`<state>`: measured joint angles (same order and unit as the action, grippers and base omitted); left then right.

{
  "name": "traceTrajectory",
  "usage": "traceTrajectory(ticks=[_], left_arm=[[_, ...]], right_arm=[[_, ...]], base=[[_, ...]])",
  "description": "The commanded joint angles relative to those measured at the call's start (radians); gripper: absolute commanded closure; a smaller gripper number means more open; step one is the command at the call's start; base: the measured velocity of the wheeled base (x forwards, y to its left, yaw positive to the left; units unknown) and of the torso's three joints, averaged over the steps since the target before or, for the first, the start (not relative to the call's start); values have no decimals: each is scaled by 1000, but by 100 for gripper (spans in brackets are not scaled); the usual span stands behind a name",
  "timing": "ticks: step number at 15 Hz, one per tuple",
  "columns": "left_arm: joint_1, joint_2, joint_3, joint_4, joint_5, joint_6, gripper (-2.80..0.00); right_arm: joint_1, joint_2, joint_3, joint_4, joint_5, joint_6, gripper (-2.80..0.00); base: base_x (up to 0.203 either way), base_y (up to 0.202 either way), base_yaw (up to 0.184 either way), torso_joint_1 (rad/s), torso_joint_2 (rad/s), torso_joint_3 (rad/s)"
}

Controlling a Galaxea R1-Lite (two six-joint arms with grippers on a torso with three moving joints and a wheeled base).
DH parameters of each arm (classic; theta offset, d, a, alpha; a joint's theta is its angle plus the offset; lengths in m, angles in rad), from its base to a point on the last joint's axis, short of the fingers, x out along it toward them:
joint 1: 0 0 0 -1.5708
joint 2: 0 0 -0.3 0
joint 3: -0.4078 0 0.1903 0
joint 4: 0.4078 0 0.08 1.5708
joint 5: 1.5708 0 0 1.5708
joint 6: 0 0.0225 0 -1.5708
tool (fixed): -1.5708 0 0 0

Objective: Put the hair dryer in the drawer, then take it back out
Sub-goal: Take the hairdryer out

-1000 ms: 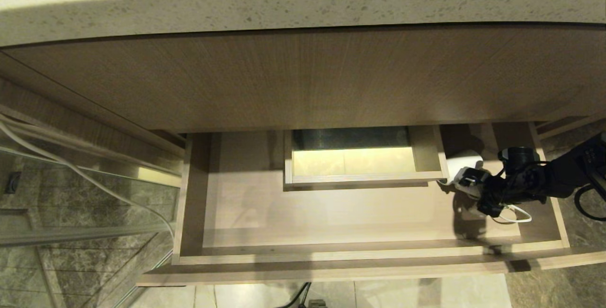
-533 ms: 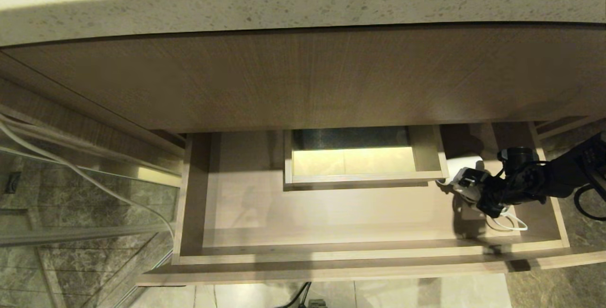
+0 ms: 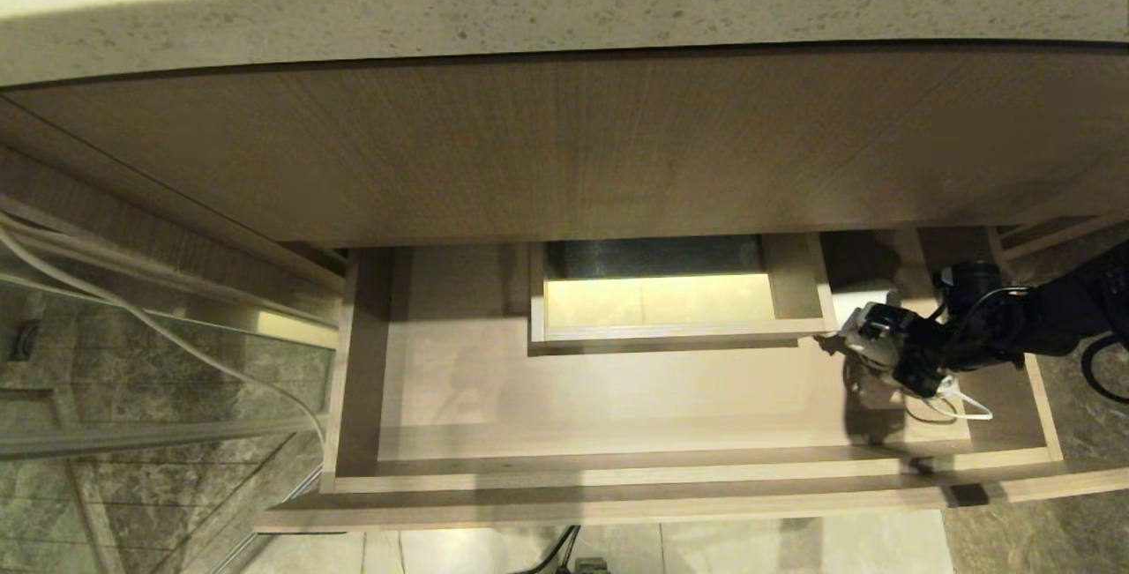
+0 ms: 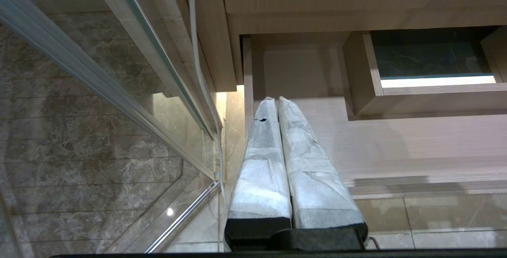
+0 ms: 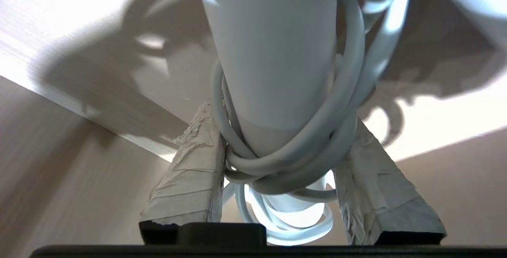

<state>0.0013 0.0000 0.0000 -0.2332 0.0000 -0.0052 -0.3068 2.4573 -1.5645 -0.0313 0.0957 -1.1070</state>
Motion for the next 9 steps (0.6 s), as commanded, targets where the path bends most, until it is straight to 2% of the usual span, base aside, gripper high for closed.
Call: traceTrajectory(ticks=[1,9], left_arm=[[0,0,40,-2,0,-1,0],[0,0,40,-2,-1,-1,0]], right_arm=[[0,-39,1,-1,1,-8,0],[-19,-111,17,1,2,-28,0]], base=[[0,0,0,0,0,0],[0,0,0,0,0,0]])
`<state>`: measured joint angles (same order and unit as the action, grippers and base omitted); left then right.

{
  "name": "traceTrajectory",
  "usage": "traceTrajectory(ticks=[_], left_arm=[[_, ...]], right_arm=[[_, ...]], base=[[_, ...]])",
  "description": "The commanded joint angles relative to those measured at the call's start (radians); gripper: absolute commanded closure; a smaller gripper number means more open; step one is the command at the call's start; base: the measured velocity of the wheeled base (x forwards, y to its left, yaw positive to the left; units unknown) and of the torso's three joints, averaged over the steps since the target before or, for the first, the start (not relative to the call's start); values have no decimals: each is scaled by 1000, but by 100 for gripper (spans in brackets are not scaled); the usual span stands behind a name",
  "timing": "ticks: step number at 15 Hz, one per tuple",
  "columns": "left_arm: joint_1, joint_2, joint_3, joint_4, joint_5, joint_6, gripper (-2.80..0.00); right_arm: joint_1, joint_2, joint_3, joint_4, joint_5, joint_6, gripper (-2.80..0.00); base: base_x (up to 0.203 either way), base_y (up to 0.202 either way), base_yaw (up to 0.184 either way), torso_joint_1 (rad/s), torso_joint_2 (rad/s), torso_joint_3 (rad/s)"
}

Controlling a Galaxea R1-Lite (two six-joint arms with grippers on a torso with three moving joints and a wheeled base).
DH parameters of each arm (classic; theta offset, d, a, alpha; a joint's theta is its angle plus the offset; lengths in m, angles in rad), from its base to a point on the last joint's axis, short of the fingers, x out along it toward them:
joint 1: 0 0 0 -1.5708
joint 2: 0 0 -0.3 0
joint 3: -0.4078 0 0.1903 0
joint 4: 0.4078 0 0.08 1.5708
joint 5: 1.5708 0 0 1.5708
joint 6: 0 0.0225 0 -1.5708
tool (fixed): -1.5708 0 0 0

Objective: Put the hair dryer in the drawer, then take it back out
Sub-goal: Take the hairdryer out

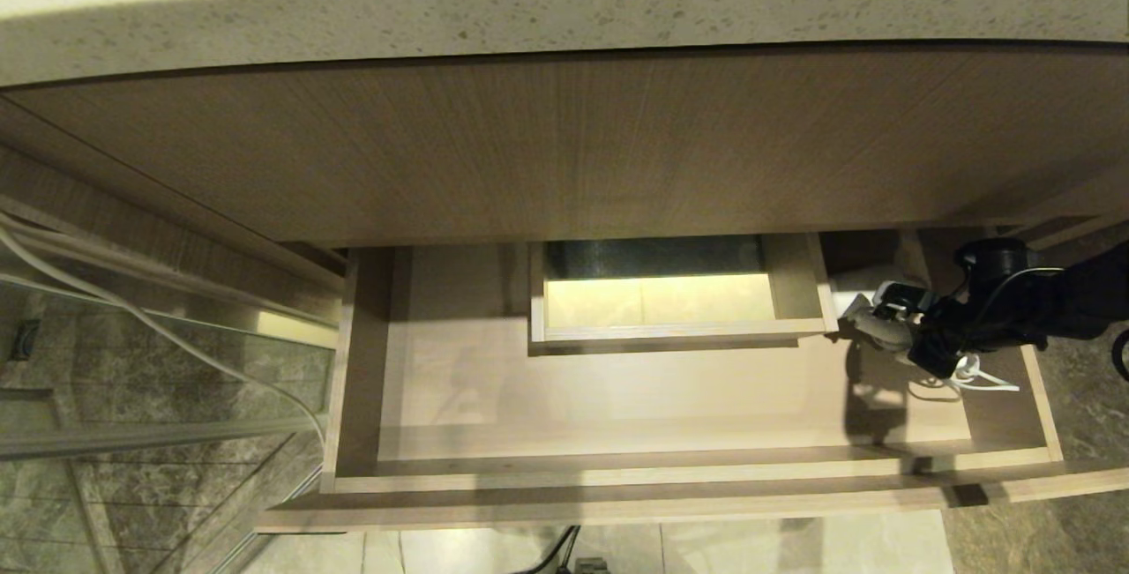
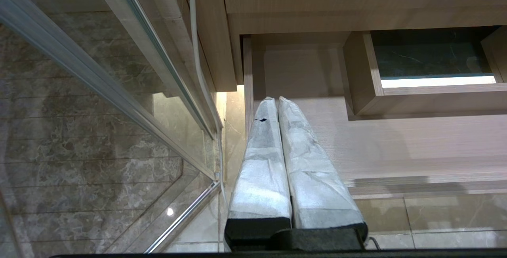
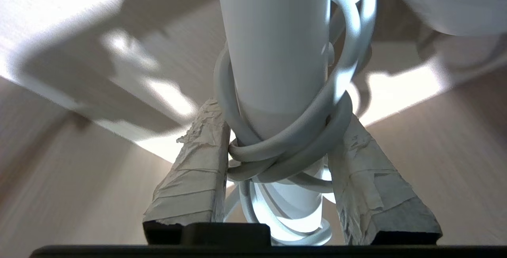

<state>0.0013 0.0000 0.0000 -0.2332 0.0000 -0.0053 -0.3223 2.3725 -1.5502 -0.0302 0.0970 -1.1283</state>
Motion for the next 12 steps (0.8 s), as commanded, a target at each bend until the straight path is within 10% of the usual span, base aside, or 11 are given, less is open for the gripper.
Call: traceTrajectory(ticks=[1,12], left_arm=[[0,0,40,-2,0,-1,0],[0,0,40,-2,0,0,0]], right_arm=[[-6,-37,2,4,3,-7,0],[-14,-192,99,6,4,-61,0]], base=[[0,0,0,0,0,0],[0,0,0,0,0,0]])
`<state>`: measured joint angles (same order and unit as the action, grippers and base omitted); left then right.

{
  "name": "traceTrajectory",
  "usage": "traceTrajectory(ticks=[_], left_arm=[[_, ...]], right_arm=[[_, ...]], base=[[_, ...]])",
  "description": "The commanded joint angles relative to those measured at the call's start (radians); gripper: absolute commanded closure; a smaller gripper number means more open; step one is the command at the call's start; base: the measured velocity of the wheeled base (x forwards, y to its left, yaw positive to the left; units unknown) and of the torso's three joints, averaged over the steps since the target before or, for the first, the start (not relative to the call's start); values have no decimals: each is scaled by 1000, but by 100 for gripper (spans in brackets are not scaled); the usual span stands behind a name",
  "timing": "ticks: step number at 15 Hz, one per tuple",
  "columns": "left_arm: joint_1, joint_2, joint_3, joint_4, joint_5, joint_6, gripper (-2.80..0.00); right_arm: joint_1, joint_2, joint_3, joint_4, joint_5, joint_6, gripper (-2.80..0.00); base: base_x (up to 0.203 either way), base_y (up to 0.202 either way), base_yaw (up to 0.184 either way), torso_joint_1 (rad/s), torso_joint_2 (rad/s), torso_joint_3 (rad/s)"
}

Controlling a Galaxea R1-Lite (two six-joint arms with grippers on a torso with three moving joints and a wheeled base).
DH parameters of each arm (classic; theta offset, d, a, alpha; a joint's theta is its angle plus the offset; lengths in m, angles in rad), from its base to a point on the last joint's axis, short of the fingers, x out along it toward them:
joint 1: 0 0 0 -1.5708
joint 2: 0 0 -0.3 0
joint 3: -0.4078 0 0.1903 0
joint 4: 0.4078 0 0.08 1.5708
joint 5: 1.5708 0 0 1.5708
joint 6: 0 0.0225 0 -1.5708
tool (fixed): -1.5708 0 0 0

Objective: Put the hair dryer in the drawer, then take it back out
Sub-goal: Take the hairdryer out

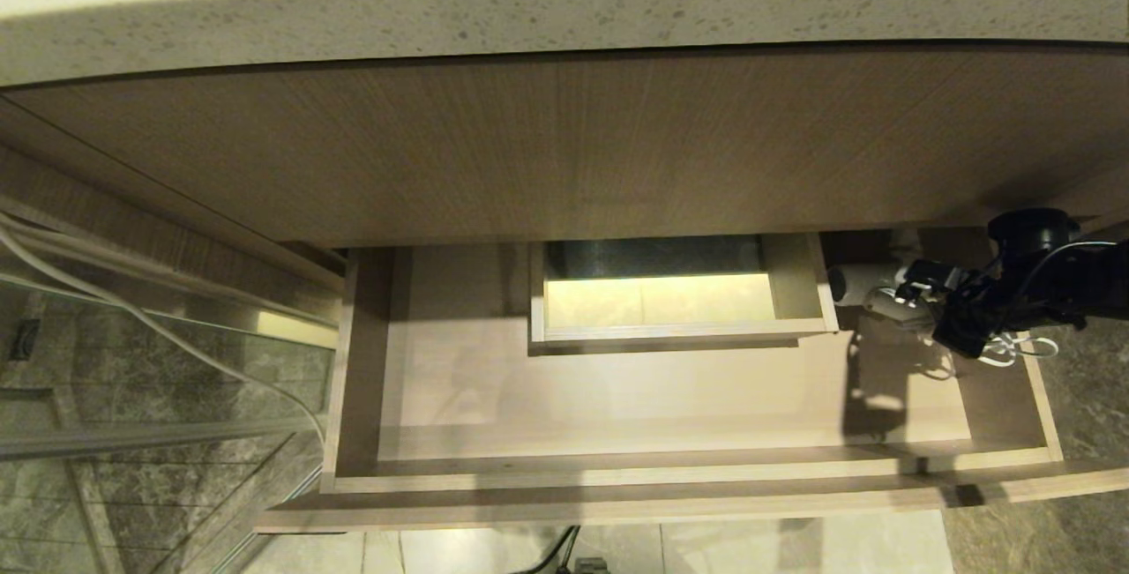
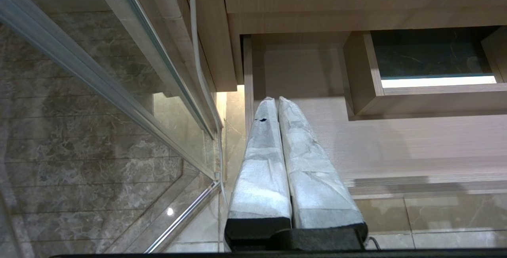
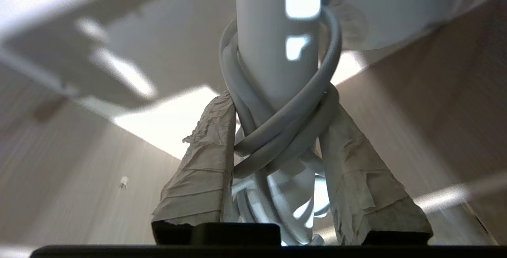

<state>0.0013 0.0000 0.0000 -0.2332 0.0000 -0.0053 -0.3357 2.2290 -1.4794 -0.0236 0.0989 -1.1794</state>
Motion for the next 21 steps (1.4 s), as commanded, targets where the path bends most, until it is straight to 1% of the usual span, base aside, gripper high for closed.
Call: traceTrajectory(ticks=[1,11,16,21], left_arm=[[0,0,40,-2,0,0,0],[0,0,40,-2,0,0,0],[0,0,40,-2,0,-1,0],[0,0,40,-2,0,-1,0]], right_arm=[[0,-69,51,-1,2,-13,0],[3,-292,254,-4,32,-31,0],[4,-417,363,-13,34,-31,0],[12,-595,472,-15,35,-31,0]], base=[[0,0,0,0,0,0],[0,0,0,0,0,0],[0,0,0,0,0,0],[0,0,0,0,0,0]])
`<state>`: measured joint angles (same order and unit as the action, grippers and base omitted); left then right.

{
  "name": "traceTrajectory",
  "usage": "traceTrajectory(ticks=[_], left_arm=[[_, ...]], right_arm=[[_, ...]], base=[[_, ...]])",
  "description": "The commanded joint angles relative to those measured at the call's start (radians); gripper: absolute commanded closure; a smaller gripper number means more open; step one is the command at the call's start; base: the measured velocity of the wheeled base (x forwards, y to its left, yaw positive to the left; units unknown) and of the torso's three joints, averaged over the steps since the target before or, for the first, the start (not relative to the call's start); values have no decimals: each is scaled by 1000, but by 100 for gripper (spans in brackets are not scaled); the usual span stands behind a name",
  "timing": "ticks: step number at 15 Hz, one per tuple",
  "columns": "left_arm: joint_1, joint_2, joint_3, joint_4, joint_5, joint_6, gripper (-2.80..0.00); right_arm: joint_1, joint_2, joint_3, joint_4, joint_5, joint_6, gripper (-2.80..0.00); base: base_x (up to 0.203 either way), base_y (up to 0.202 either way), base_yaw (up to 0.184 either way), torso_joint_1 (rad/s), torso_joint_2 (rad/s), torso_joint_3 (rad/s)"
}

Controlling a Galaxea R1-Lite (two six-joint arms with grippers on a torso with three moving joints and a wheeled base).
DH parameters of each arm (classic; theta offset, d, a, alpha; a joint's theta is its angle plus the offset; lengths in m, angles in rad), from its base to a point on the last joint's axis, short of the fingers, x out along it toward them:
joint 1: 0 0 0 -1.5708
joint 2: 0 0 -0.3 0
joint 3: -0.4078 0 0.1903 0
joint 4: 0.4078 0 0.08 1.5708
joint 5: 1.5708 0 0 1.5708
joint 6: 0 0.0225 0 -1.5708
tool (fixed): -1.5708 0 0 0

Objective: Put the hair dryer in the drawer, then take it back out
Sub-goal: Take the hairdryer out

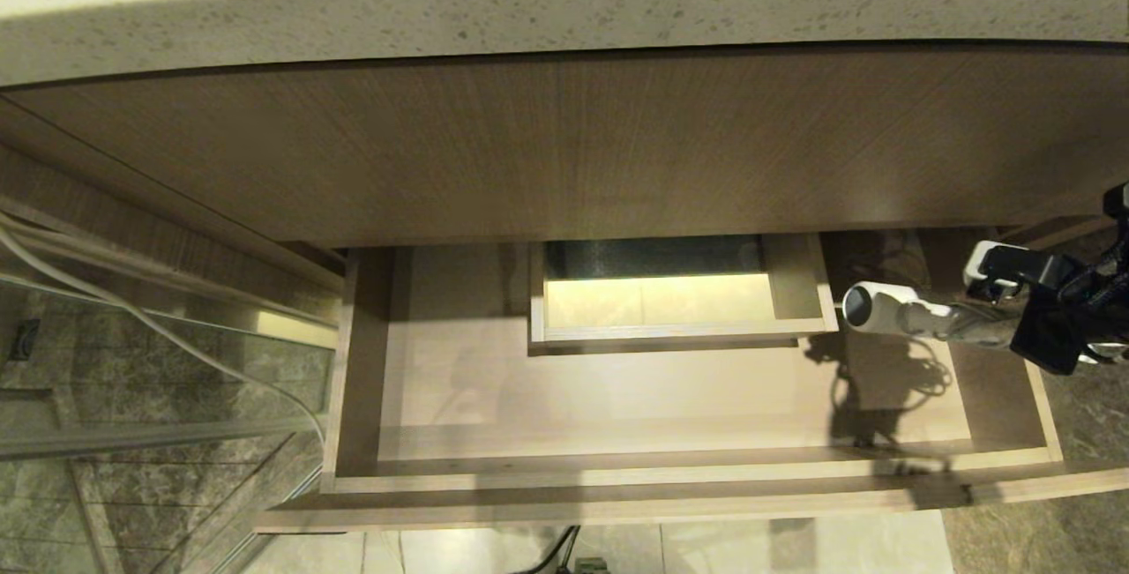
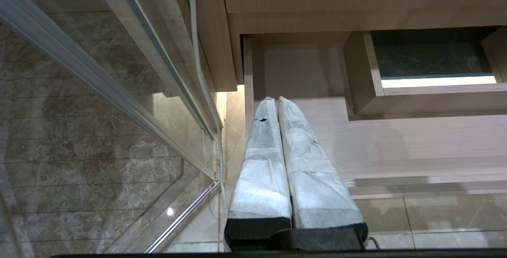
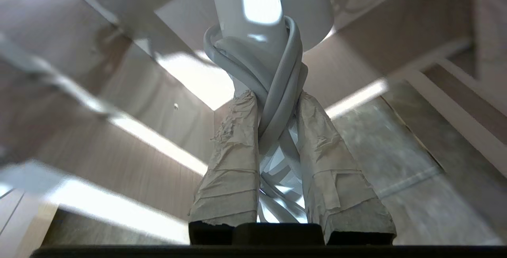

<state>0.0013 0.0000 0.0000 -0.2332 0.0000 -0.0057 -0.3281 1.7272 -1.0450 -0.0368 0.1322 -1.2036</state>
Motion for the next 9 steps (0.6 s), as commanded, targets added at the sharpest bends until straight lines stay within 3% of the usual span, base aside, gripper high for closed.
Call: traceTrajectory(ticks=[1,9], left_arm=[[0,0,40,-2,0,1,0],[0,0,40,-2,0,0,0]], right_arm=[[9,-131,65,-5,1,-7,0],[55,-496,322,-81,0,-4,0]], base=[[0,0,0,0,0,0],[0,0,0,0,0,0]])
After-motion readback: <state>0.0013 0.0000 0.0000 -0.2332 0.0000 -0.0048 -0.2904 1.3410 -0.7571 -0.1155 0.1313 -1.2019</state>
